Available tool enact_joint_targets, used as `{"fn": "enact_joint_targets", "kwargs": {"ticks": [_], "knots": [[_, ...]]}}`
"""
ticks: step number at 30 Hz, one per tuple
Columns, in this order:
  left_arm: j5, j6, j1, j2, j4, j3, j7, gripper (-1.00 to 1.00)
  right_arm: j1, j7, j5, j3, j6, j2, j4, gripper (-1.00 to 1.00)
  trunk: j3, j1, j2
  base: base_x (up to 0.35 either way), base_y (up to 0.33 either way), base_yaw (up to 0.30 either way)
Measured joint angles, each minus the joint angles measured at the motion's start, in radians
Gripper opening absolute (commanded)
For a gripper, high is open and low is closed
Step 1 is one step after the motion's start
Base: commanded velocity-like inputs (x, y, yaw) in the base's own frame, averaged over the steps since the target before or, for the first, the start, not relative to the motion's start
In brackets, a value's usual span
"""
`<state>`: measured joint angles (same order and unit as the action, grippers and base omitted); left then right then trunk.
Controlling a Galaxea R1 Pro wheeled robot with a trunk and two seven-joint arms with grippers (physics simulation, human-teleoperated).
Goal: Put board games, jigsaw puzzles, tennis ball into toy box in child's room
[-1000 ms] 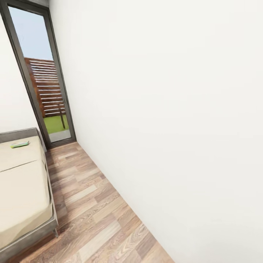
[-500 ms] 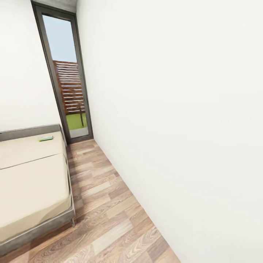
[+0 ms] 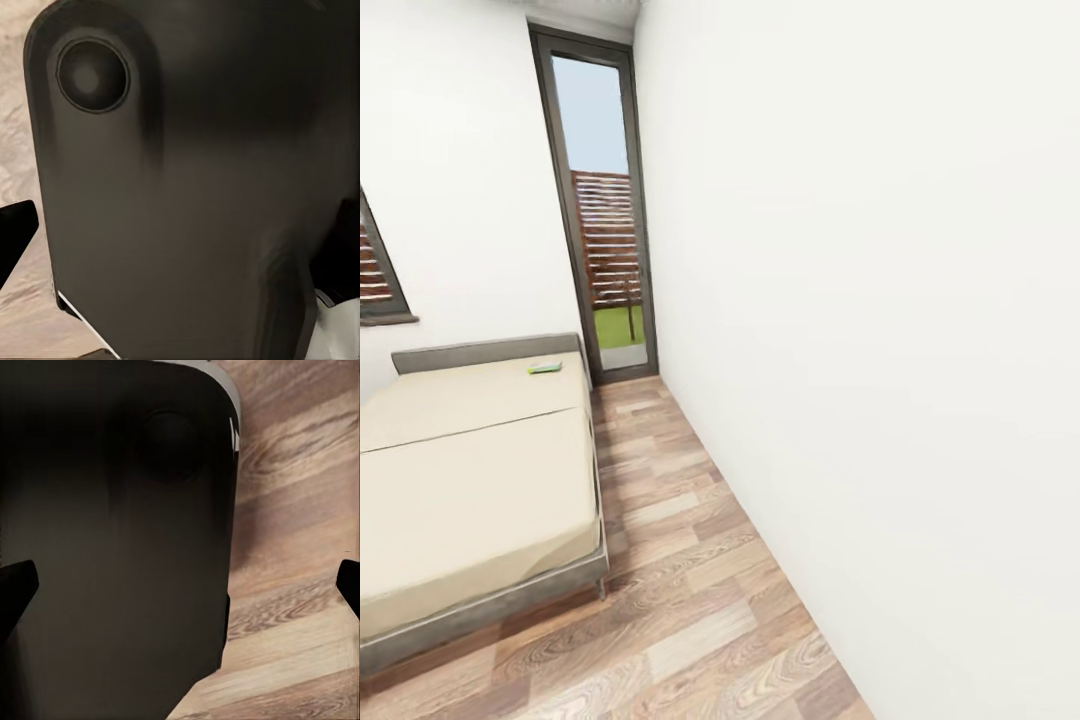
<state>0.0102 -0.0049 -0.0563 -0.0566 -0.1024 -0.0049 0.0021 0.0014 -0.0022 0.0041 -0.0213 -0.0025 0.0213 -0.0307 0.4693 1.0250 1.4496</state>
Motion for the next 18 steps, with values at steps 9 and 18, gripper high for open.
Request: {"fn": "enact_joint_targets", "kwargs": {"ticks": [9, 18], "knots": [[0.049, 0.005, 0.000, 0.000, -0.136, 0.010, 0.000, 1.00, -0.002, 0.000, 0.022, -0.004, 0.005, -0.004, -0.113, 1.00, 0.000, 0.000, 0.000, 0.000, 0.000, 0.299], [0.213, 0.084, 0.001, -0.009, -0.447, 0.016, -0.002, 1.00, -0.003, 0.000, 0.112, -0.039, 0.108, -0.018, -0.372, 1.00, 0.000, 0.000, 0.000, 0.000, 0.000, 0.300]]}}
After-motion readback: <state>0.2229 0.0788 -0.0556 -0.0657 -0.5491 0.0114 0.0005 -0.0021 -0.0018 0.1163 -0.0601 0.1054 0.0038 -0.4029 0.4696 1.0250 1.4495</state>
